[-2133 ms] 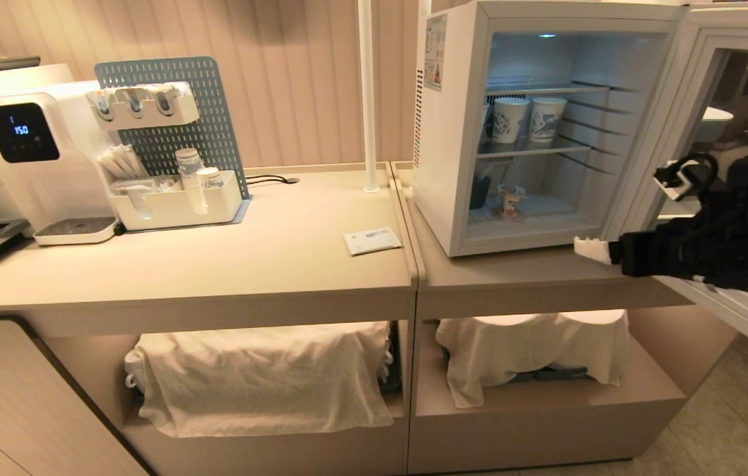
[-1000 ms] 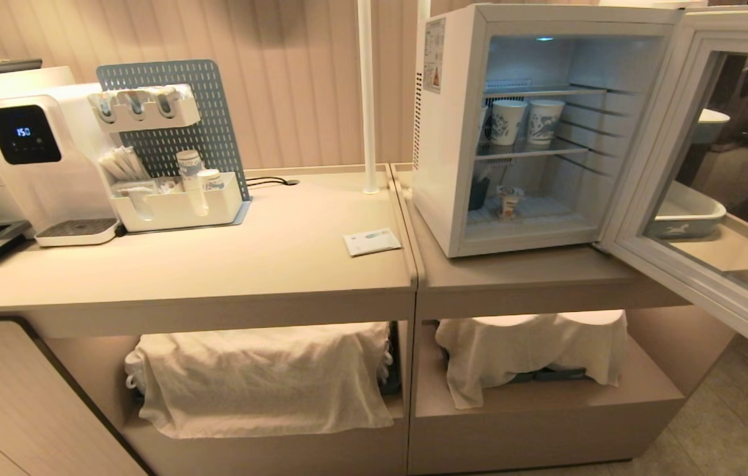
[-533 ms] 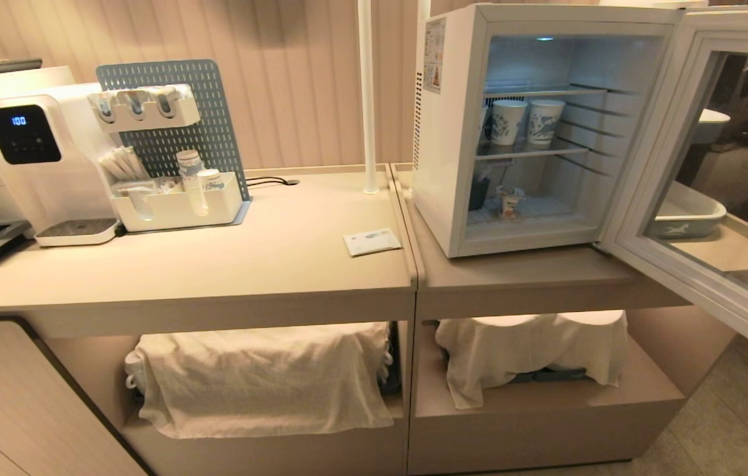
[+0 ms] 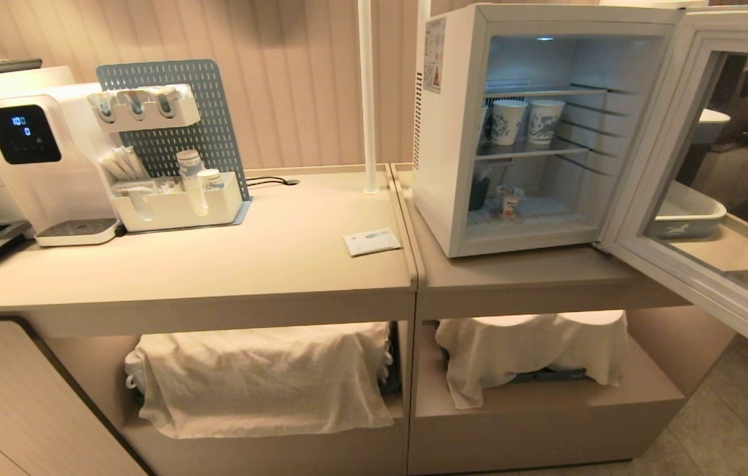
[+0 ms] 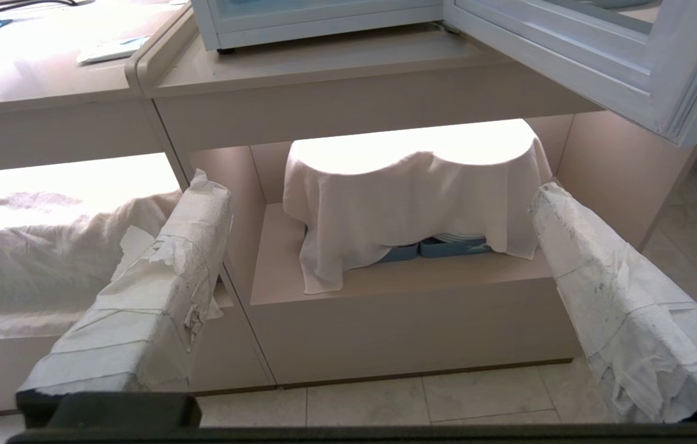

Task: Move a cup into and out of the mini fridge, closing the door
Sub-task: Take the yoghurt out of the freezer

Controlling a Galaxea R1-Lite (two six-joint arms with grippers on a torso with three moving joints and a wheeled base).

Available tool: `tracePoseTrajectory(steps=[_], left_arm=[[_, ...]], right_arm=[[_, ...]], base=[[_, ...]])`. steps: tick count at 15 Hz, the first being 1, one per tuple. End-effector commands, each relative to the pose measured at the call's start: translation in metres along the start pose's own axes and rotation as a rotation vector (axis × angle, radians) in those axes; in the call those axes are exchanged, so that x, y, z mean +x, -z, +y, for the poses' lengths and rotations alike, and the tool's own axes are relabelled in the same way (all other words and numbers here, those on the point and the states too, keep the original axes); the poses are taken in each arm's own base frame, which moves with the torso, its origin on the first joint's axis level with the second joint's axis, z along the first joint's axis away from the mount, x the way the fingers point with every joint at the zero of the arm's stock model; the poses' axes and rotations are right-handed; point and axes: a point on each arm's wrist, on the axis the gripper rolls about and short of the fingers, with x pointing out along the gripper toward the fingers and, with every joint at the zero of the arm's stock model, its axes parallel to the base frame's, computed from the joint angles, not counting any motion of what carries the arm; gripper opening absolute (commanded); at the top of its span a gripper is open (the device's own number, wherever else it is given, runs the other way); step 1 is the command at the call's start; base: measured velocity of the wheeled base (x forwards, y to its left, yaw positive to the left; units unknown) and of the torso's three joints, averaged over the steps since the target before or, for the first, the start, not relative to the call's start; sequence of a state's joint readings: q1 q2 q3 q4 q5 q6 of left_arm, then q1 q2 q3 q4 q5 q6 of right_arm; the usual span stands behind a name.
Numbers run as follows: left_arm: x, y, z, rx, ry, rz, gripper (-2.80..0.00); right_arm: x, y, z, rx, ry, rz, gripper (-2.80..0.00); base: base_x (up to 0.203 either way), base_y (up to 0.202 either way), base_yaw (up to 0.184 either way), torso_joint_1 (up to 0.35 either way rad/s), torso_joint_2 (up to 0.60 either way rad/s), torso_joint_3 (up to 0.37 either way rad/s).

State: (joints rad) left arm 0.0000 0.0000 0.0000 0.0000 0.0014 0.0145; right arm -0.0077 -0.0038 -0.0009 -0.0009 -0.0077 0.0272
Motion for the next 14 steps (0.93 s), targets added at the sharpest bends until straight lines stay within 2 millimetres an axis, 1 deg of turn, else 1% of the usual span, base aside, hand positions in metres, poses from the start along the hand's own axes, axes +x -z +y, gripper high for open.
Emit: tracePoseTrajectory(steps=[1,12,14], left_arm=[[0.0000,0.0000,0.0000,-0.001,0.000,0.000,-2.80],[0.0000,0.0003,0.0000,0.005,0.000,0.003,-2.80],[0.0000,0.0006,-0.0001,0.018,0.003,0.006,-2.80]], right_arm=[[0.0003,-0.0004,0.0000,0.000,0.000,0.003,0.00],[0.0004,0.0002,0.0000,-0.004,0.000,0.006,0.00],[0.0004,0.0001,0.0000,-0.006,0.000,0.004,0.00]], base=[[0.000,0.000,0.000,0.000,0.00,0.000],[0.000,0.000,0.000,0.000,0.00,0.000],[0.115,0.000,-0.002,0.006,0.00,0.002]])
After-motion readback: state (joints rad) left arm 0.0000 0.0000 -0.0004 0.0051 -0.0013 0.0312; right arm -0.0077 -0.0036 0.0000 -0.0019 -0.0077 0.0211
